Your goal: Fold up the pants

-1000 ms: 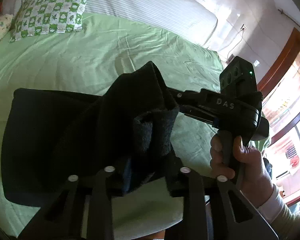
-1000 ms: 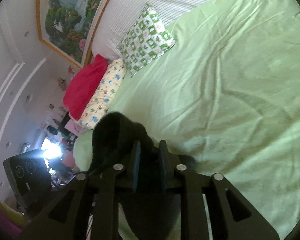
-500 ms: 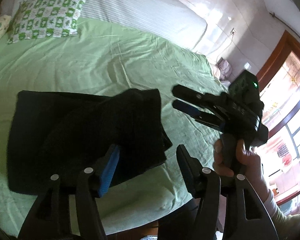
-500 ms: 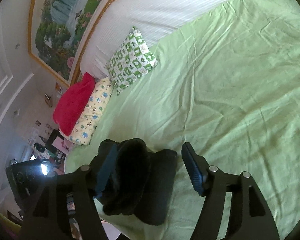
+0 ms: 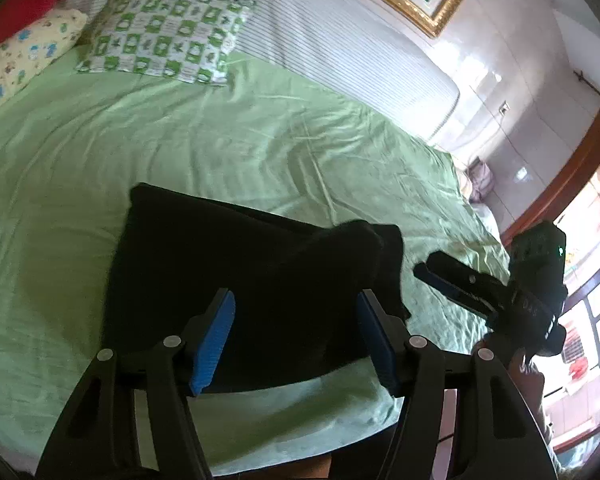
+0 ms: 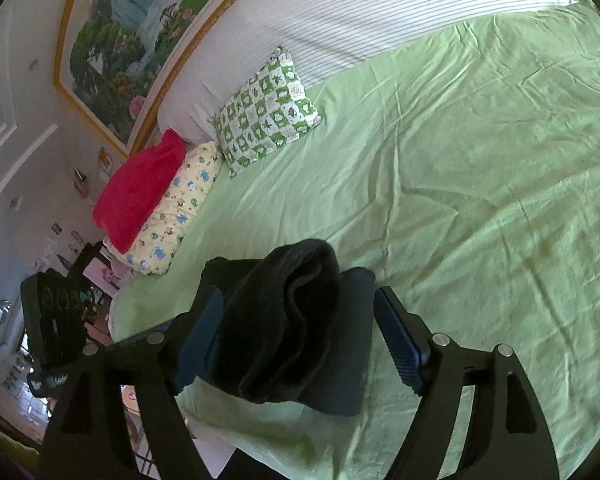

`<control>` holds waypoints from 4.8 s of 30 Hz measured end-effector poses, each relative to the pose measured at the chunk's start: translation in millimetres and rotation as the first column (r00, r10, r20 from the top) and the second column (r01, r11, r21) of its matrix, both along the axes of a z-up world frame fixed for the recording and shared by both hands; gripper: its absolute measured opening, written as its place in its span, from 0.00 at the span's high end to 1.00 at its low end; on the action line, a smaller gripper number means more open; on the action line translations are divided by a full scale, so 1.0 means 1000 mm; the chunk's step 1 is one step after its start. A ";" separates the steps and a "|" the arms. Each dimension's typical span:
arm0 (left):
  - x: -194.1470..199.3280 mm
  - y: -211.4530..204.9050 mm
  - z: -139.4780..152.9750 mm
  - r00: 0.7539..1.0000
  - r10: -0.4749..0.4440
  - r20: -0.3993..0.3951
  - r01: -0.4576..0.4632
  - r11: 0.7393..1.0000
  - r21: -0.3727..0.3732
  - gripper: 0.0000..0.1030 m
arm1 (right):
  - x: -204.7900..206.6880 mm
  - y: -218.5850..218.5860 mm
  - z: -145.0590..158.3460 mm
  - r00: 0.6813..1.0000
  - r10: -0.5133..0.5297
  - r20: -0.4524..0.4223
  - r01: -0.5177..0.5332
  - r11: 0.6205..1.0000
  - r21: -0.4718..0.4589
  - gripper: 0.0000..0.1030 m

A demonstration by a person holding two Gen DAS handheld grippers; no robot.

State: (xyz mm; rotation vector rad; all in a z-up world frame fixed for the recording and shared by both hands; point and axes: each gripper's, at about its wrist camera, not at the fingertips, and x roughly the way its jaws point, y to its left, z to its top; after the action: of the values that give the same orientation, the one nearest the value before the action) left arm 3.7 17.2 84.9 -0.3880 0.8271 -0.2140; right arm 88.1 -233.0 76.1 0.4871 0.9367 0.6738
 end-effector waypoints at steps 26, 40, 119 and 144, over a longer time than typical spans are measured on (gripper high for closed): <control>0.003 0.065 -0.019 0.986 0.157 -0.048 -0.157 0.988 0.000 0.29 | -0.008 0.028 -0.013 0.998 0.009 -0.055 -0.013 0.997 -0.075 0.20; 0.019 0.078 -0.038 0.982 0.160 -0.099 -0.162 0.987 -0.007 0.29 | -0.013 0.026 -0.032 0.995 -0.005 -0.102 -0.003 0.997 -0.076 0.20; 0.036 0.149 -0.005 0.957 0.288 -0.021 -0.288 0.958 0.011 0.73 | 0.075 0.129 -0.002 0.973 0.229 0.018 -0.229 0.973 0.025 0.59; 0.083 0.191 -0.033 0.925 0.375 -0.057 -0.371 0.926 0.077 0.73 | 0.149 0.197 -0.035 0.957 0.289 -0.029 -0.290 0.957 -0.023 0.59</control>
State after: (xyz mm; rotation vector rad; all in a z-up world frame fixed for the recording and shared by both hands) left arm 86.8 208.3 51.6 -0.4861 0.8110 0.1832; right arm 236.9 -36.1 40.9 0.3365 1.0506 0.9201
